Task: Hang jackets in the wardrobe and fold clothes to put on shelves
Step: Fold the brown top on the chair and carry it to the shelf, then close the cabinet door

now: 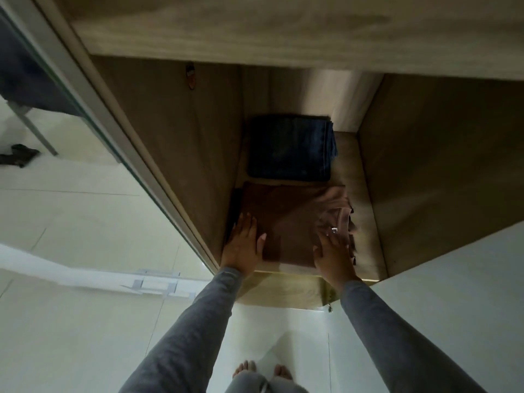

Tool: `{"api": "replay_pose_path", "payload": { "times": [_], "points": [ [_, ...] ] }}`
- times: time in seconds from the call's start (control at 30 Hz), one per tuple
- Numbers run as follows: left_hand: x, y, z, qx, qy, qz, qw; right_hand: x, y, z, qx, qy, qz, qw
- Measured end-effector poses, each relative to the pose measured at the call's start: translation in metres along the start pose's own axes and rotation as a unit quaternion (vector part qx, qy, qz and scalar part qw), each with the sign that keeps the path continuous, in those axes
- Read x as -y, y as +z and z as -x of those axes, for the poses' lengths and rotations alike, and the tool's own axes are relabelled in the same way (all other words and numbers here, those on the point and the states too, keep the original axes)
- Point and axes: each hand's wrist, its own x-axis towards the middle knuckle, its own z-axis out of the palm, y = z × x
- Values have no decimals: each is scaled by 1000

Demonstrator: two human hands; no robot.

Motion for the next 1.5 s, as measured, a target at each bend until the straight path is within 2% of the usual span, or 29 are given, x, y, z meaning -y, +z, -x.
{"api": "replay_pose_path", "payload": {
  "times": [0.2,0.37,0.6,0.67,0.8,0.87,0.97,1.1,1.2,1.3,1.37,1.5],
  "points": [
    [-34,-77,31,-47,54,36,997,23,-59,27,-31,-6,-79,996],
    [-52,-136,61,-80,103,38,991,53,-117,85,-106,22,-89,990],
    [-51,-183,166,-124,178,66,974,85,-137,223,-174,37,-141,974],
    [-51,-188,194,-120,181,77,973,90,-137,256,-186,29,-134,973],
    [-63,-217,243,-121,212,81,967,96,-156,330,-216,75,-118,966],
    [-87,-235,260,-132,244,90,956,92,-178,364,-263,82,-109,955],
    [-139,-266,284,-134,297,118,938,90,-221,414,-351,67,-99,929],
    [-223,-307,322,-141,372,188,898,86,-273,470,-474,1,-85,876],
    [-288,-332,347,-167,445,205,856,83,-310,499,-568,-52,-67,819],
    [-357,-351,380,-192,504,220,813,65,-344,530,-652,-59,-54,754],
    [-395,-359,396,-218,531,222,788,52,-358,544,-686,-52,-59,723],
    [-466,-364,424,-270,594,194,732,4,-380,567,-699,-37,-112,705]
  ]
}}
